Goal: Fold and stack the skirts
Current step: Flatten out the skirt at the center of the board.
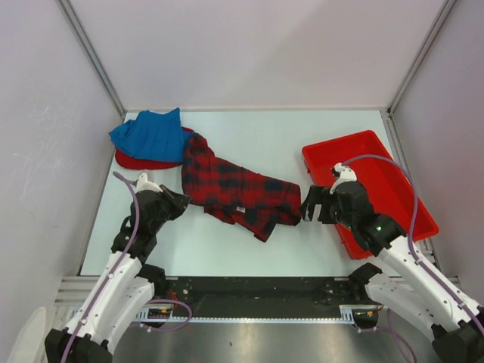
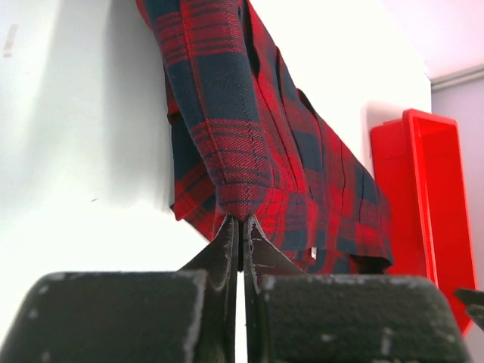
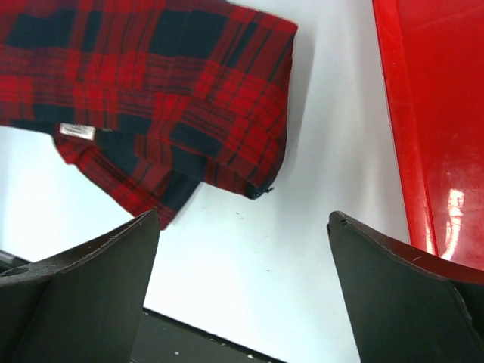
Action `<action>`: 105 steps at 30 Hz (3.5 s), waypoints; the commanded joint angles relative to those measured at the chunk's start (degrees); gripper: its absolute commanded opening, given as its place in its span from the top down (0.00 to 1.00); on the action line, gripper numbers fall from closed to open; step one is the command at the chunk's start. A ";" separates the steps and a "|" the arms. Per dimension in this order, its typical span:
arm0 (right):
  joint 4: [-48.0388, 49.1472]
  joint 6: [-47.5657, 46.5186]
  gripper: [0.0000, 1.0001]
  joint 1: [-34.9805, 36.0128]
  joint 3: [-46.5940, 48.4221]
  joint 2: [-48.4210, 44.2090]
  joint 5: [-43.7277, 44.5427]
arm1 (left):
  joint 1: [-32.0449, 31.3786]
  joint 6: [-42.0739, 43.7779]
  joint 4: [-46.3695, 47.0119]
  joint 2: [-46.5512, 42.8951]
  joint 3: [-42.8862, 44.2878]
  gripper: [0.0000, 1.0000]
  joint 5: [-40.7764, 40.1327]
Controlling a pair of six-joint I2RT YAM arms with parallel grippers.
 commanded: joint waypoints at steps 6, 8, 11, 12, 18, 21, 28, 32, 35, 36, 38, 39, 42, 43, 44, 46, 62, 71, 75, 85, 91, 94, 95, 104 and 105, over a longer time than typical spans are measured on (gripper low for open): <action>6.76 3.84 0.07 1.49 -3.49 0.99 -7.61 | -0.04 -0.65 -4.54 -3.09 0.31 1.00 -2.60; 7.55 4.02 0.07 2.37 -3.76 3.81 -5.06 | -0.04 -0.65 -4.63 -3.09 0.05 1.00 -2.69; 10.45 5.77 0.10 3.34 -3.76 10.14 -0.57 | -0.04 -0.83 -4.63 -3.18 -0.30 1.00 -3.04; 11.42 6.47 0.11 3.34 -3.76 11.81 0.13 | 0.05 -0.91 -4.80 -3.18 -0.47 1.00 -3.04; 21.16 3.41 0.25 4.13 -3.76 23.32 4.09 | 0.05 -1.18 -6.03 -3.79 -0.30 0.99 -4.44; 25.46 2.00 0.33 3.35 -3.93 27.46 5.07 | 0.05 -1.09 -5.95 -3.80 -0.21 1.00 -4.44; 33.48 -1.43 0.65 2.64 -4.29 32.65 0.14 | -0.04 -1.18 -6.47 -3.80 0.22 1.00 -4.88; 34.19 -1.60 0.92 2.47 -4.29 31.17 1.72 | 0.05 -1.26 -6.74 -4.06 0.23 1.00 -5.76; 33.58 -2.57 1.00 2.47 -4.29 28.27 2.42 | 0.05 -1.79 -5.51 -3.80 0.14 1.00 -6.03; 33.40 -3.01 1.00 2.29 -4.37 27.04 2.60 | 0.05 -2.40 -4.55 -3.19 0.49 1.00 -6.29; 34.53 -3.71 1.00 1.94 -4.20 25.98 2.07 | 0.05 -2.93 -2.35 -2.04 1.02 1.00 -6.73; 35.50 -4.15 1.00 1.15 -4.29 25.71 1.73 | 0.05 -3.54 0.53 0.05 1.63 1.00 -7.08; 41.03 -3.72 1.00 -1.22 -3.33 25.36 -2.84 | -0.04 -3.03 2.67 7.52 8.54 1.00 -9.79; 42.44 -3.45 1.00 -3.23 -2.36 25.97 -5.46 | 0.22 -2.68 2.67 9.80 10.84 1.00 -12.41; 45.06 -3.54 1.00 -4.03 0.17 26.58 -6.27 | 0.40 -1.37 2.93 14.09 13.12 1.00 -13.14; 46.75 -5.02 1.00 -6.31 4.92 28.16 -8.11 | 1.88 -0.30 4.76 18.42 20.15 1.00 -13.58; 34.82 -13.56 1.00 -12.12 55.40 40.23 -16.65 | 5.76 20.53 -18.51 48.70 98.87 1.00 -9.10; 21.45 -8.38 1.00 -5.11 15.74 22.38 -15.43 | 5.50 1.48 -1.81 12.57 20.10 1.00 -0.24; 14.09 -2.23 0.88 3.85 2.15 17.02 -10.24 | 3.66 -6.96 -9.95 1.59 3.32 0.92 -0.03; 0.35 2.88 0.00 15.91 1.33 3.57 -3.02 | 1.98 -9.36 -32.76 -14.17 6.37 0.00 -9.89; 2.97 0.16 0.00 15.91 4.06 6.10 -2.67 | 1.98 -3.82 -22.04 -0.30 8.31 0.00 -2.78; 9.03 -0.98 0.00 15.82 4.06 11.54 -5.56 | 1.90 -3.64 -17.22 8.31 9.28 0.00 -4.36; 12.88 -1.42 0.00 15.82 4.15 13.65 -7.31 | 1.81 -3.64 -15.11 10.25 9.37 0.00 -3.92; 15.92 0.50 0.00 13.19 6.88 34.14 -11.12 | -2.32 -1.97 -3.48 30.73 12.71 0.00 0.22; 15.12 0.51 0.00 13.10 6.00 34.41 -9.98 | -2.32 -1.53 -3.57 32.48 12.45 0.00 -0.22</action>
